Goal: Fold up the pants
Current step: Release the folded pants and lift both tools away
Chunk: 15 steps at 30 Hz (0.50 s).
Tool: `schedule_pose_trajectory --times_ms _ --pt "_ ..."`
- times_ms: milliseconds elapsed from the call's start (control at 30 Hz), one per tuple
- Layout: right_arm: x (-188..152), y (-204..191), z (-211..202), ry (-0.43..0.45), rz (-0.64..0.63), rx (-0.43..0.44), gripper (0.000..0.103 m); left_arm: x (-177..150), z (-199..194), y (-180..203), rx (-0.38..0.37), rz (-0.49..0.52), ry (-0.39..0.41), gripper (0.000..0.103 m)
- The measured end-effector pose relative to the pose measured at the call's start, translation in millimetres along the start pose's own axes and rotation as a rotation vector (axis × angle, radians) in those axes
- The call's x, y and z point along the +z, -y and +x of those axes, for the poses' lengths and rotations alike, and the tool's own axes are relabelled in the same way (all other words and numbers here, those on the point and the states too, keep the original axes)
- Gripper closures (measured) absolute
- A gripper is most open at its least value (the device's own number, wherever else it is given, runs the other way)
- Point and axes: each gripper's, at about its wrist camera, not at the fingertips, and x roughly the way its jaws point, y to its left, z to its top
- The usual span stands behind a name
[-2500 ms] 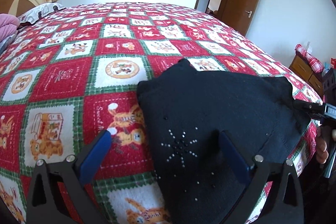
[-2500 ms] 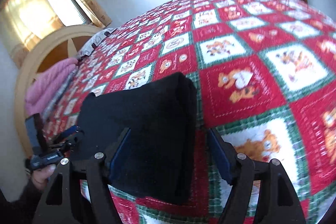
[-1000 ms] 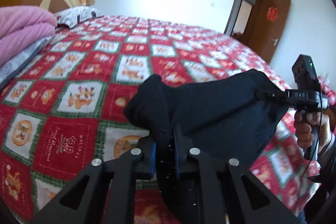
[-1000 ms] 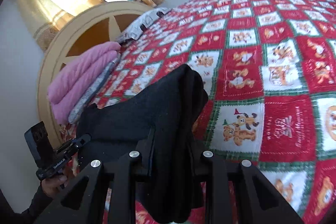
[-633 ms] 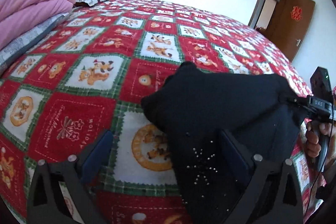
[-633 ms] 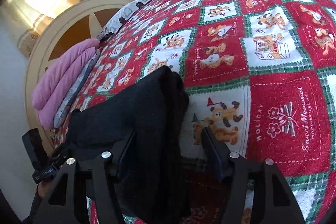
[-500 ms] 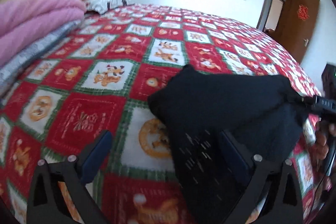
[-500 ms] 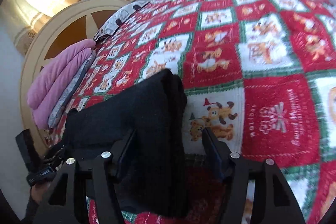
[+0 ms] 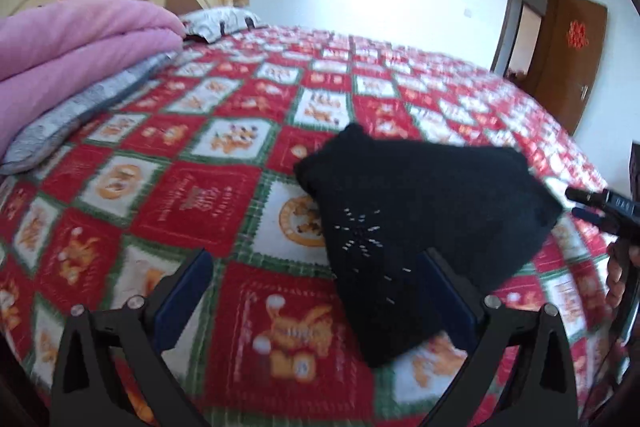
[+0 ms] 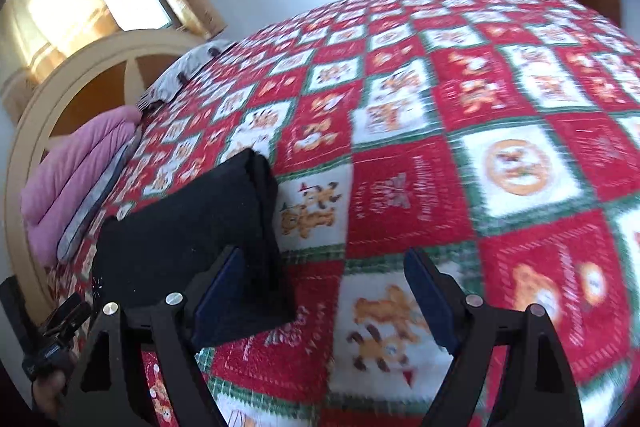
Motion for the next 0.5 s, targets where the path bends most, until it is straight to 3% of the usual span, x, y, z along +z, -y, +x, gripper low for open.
schedule_pose_trajectory --times_ms 133,300,500 --pt "-17.4 -28.1 -50.6 0.061 -0.023 -0.05 0.02 -0.7 -44.2 12.1 0.02 0.001 0.058 0.0" --pt "-50.7 -104.8 -121.9 0.219 -0.245 -0.068 0.019 1.3 -94.1 33.2 0.002 0.013 0.142 0.0" --pt "-65.0 -135.6 -163.4 0.266 -0.278 -0.031 0.019 -5.5 -120.7 45.6 -0.03 0.048 0.173 0.0"
